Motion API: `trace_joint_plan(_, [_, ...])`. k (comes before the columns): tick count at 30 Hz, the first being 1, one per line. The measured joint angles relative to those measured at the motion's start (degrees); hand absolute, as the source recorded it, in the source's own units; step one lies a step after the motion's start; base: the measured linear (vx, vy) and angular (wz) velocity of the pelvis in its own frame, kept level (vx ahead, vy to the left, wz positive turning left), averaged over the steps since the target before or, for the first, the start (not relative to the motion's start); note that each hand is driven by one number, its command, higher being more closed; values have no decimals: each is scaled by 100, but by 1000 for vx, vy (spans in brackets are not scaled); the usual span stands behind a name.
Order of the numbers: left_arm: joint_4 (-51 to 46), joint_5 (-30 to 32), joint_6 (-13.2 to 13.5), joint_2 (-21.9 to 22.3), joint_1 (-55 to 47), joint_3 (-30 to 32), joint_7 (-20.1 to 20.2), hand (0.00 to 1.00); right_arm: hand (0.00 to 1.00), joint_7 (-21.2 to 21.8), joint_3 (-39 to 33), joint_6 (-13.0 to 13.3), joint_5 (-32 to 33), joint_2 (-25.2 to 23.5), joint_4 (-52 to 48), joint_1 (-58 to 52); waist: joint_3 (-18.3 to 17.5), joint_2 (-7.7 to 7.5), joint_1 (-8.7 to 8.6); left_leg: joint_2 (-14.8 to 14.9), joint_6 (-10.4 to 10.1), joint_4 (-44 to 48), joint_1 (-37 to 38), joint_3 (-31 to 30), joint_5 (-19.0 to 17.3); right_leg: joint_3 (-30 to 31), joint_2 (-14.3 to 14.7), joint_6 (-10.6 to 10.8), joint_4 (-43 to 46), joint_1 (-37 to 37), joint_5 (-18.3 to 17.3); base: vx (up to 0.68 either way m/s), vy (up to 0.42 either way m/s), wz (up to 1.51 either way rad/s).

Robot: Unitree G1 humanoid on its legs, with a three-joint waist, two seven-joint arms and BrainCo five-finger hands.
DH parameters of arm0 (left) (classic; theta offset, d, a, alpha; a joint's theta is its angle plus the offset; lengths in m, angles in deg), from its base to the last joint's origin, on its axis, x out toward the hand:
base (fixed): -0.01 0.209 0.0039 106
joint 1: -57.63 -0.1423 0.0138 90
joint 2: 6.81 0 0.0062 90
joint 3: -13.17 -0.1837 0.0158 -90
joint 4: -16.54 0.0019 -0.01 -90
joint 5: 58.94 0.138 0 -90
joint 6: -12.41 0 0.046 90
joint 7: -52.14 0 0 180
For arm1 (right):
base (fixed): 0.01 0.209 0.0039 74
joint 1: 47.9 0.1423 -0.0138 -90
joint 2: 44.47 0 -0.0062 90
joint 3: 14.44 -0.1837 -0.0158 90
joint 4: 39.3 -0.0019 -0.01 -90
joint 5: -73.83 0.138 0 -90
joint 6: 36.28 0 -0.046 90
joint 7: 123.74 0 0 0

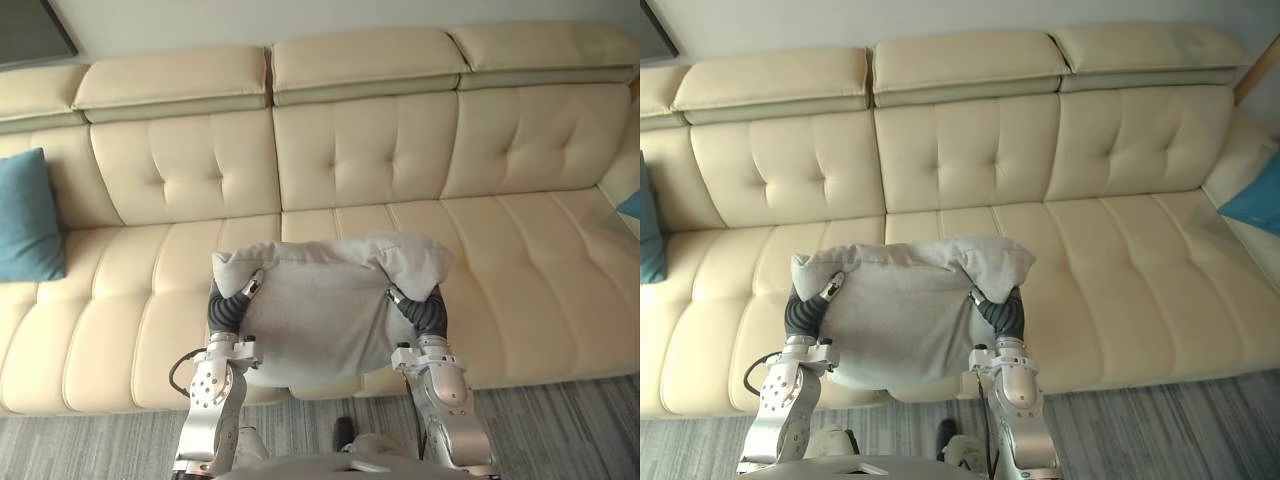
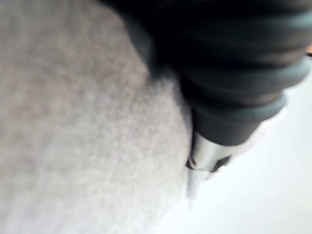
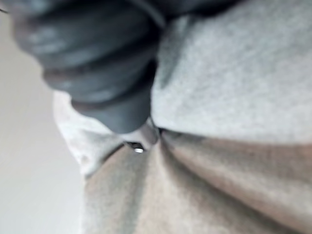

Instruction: Pick up cushions and gather them together orderly.

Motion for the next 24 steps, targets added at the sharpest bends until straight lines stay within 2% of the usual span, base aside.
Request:
trace_joint_plan(1, [-12,4,-9,11,-11,-1,17,100,100,2,0,-3,3,-4,1,-52,-1,3,16,-14,21,-335,-66,104,-78,-11,-104,30,7,81,-18,179,180,12])
trace_joint_plan(3, [-130,11,-24,12,-60,-34,28,100,100,19,-1,-7,8,-5,-3,-110,13,-22,47,-158,28,-1858,-118,126,4,-44,-429,400,195,204,-258,211,313,18])
trace_joint_plan(4, [-131,11,-25,13,-67,-61,27,100,100,23,-19,-7,9,-4,-5,-132,-25,38,53,-201,44,-2331,-103,74,220,-47,-470,506,265,204,-341,225,426,12])
trace_joint_plan(5, [-155,14,-29,30,-138,-166,24,100,100,68,-93,-10,12,-4,15,-192,-169,250,70,-280,-327,-3187,59,-202,1072,-12,-457,830,427,187,-624,159,316,17])
trace_joint_plan(6, [-137,15,-59,-26,-147,-157,12,100,100,69,-117,-54,11,-83,115,-182,-183,131,41,-463,-467,-3354,166,-270,1003,12,-594,840,469,170,-677,172,404,20])
trace_joint_plan(7, [-143,12,-60,-135,-159,-90,6,100,100,99,-95,-74,9,-306,138,-250,-200,-126,76,-738,-425,-3570,279,-222,1030,66,-826,842,467,175,-695,78,235,21])
trace_joint_plan(8, [-143,11,-60,-180,-160,-75,0,100,100,110,-88,-74,4,-362,166,-250,-220,-188,74,-794,-412,-3612,296,-209,1038,93,-868,843,443,182,-697,75,240,16])
trace_joint_plan(9, [-137,11,-61,-345,-164,-58,-1,100,100,125,-91,-74,-10,-478,336,-184,-285,-335,54,-954,-368,-3734,373,-174,1065,177,-975,853,358,228,-676,43,124,7])
trace_joint_plan(11, [-84,12,-62,-429,-171,-60,1,100,100,208,-116,-74,-55,-478,617,-36,-368,-453,8,-1123,-317,-3970,498,-105,1136,314,-1061,939,199,260,-603,25,108,-6])
trace_joint_plan(14, [54,114,-74,-443,-116,-94,16,100,100,222,-194,-73,-72,-462,826,113,-380,-456,-139,-1246,-314,-4467,619,-100,1415,350,-1085,1046,-71,236,-405,-37,24,-9])
trace_joint_plan(19, [201,124,-141,-501,419,-101,-111,100,100,64,-219,-75,-73,-352,1125,719,-364,-453,-183,-1245,-317,-4723,568,-91,1562,606,-1007,1036,-412,71,-41,-50,20,-28])
trace_joint_plan(21, [211,123,-140,-669,1225,-65,-321,100,100,-152,-178,-74,-70,-228,1350,1537,-239,-451,-193,-1246,-275,-4875,338,-96,1754,629,-978,1049,-430,-225,101,-169,43,-5])
trace_joint_plan(23, [482,115,-79,-971,2698,90,-744,100,100,-524,-169,-72,-67,-39,1762,3059,163,-414,-128,-1225,-217,-5208,45,-118,2125,646,-900,997,-459,-643,311,-274,56,0])
trace_joint_plan(24, [634,110,-36,-1117,3127,95,-863,100,100,-649,-178,-72,-66,23,1874,3460,300,-409,-95,-1221,-232,-5311,-4,-124,2204,647,-879,990,-460,-739,354,-282,56,-2])
